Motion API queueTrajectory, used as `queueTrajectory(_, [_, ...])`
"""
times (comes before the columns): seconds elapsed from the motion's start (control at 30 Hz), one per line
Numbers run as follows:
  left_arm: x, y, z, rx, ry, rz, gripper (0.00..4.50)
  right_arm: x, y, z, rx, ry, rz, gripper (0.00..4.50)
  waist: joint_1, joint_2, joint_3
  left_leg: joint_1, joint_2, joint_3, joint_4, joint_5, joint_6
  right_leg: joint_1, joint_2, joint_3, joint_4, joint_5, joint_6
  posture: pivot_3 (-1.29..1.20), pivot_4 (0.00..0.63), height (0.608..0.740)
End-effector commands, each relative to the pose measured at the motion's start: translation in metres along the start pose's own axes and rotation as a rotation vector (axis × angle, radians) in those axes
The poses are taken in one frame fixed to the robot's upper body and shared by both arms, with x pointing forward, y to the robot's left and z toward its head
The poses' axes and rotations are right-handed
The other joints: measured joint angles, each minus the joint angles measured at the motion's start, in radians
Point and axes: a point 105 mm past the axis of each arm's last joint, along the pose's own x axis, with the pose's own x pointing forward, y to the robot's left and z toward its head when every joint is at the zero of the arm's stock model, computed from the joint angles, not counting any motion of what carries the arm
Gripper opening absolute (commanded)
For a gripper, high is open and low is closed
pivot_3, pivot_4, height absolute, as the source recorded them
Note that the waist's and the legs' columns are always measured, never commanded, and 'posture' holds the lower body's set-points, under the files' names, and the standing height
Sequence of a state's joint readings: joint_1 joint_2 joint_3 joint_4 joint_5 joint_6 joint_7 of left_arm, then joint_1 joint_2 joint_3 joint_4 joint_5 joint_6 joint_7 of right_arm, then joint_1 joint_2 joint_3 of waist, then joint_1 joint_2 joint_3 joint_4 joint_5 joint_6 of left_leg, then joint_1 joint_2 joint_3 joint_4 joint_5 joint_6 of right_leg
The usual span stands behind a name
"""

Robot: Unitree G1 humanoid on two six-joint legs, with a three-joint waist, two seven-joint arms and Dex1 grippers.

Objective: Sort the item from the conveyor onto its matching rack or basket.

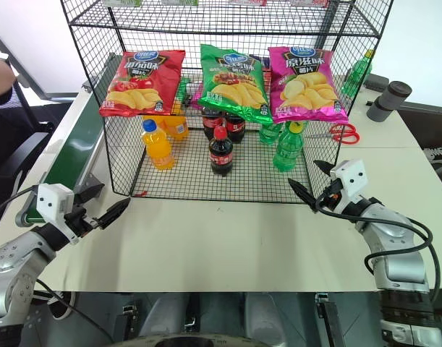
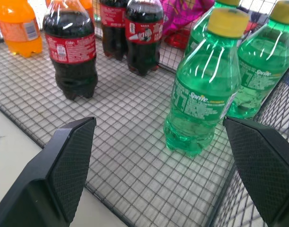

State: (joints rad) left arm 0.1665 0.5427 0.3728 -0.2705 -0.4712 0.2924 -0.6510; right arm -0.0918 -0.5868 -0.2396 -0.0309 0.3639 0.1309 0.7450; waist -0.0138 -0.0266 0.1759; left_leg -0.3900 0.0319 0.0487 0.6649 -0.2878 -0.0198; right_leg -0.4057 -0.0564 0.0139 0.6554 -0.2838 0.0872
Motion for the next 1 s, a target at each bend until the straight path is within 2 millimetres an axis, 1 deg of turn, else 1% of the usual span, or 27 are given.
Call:
queueTrajectory(0.03, [-0.003, 0.0, 0.015, 0.028, -0.068, 0.018, 4.5, 0.002, -0.001, 0.008, -0.028, -0.047, 0.0, 4.47, 0.0, 0.0, 0.0, 0.0, 0.0, 0.0, 0.0, 0.0, 0.0, 0.0, 0.0, 0.0, 0.0, 0.0, 0.0, 0.0, 0.15, 0.74])
queueTrajectory(0.3, [0.0, -0.005, 0.013, 0.026, -0.076, 0.002, 4.5, -0.002, 0.002, 0.004, -0.023, -0.056, 0.006, 4.47, 0.0, 0.0, 0.0, 0.0, 0.0, 0.0, 0.0, 0.0, 0.0, 0.0, 0.0, 0.0, 0.0, 0.0, 0.0, 0.0, 0.15, 0.74])
queueTrajectory(0.6, [0.005, -0.007, 0.01, 0.032, -0.064, -0.018, 4.5, -0.01, 0.0, 0.003, -0.009, -0.071, 0.001, 4.47, 0.0, 0.0, 0.0, 0.0, 0.0, 0.0, 0.0, 0.0, 0.0, 0.0, 0.0, 0.0, 0.0, 0.0, 0.0, 0.0, 0.15, 0.74])
queueTrajectory(0.73, [0.009, -0.007, 0.012, 0.043, -0.087, -0.016, 4.5, -0.011, 0.001, 0.001, -0.007, -0.071, 0.007, 4.47, 0.0, 0.0, 0.0, 0.0, 0.0, 0.0, 0.0, 0.0, 0.0, 0.0, 0.0, 0.0, 0.0, 0.0, 0.0, 0.0, 0.15, 0.74])
queueTrajectory(0.83, [0.011, -0.004, 0.013, 0.099, -0.103, 0.007, 4.5, -0.01, 0.003, -0.002, -0.01, -0.062, 0.009, 4.47, 0.001, 0.0, 0.0, 0.0, 0.0, 0.0, 0.0, 0.0, 0.0, 0.0, 0.0, 0.0, 0.0, 0.0, 0.0, 0.0, 0.15, 0.74])
queueTrajectory(0.93, [0.012, -0.006, 0.011, 0.067, -0.107, -0.017, 4.5, -0.01, 0.007, -0.002, 0.002, -0.068, 0.03, 4.47, 0.0, 0.0, 0.0, 0.0, 0.0, 0.0, 0.0, 0.0, 0.0, 0.0, 0.0, 0.0, 0.0, 0.0, 0.0, 0.0, 0.15, 0.74])
queueTrajectory(1.0, [0.013, -0.006, 0.012, 0.089, -0.116, -0.01, 4.5, -0.01, 0.007, 0.0, 0.012, -0.093, 0.021, 4.47, 0.0, 0.0, 0.0, 0.0, 0.0, 0.0, 0.0, 0.0, 0.0, 0.0, 0.0, 0.0, 0.0, 0.0, 0.0, 0.0, 0.15, 0.74])
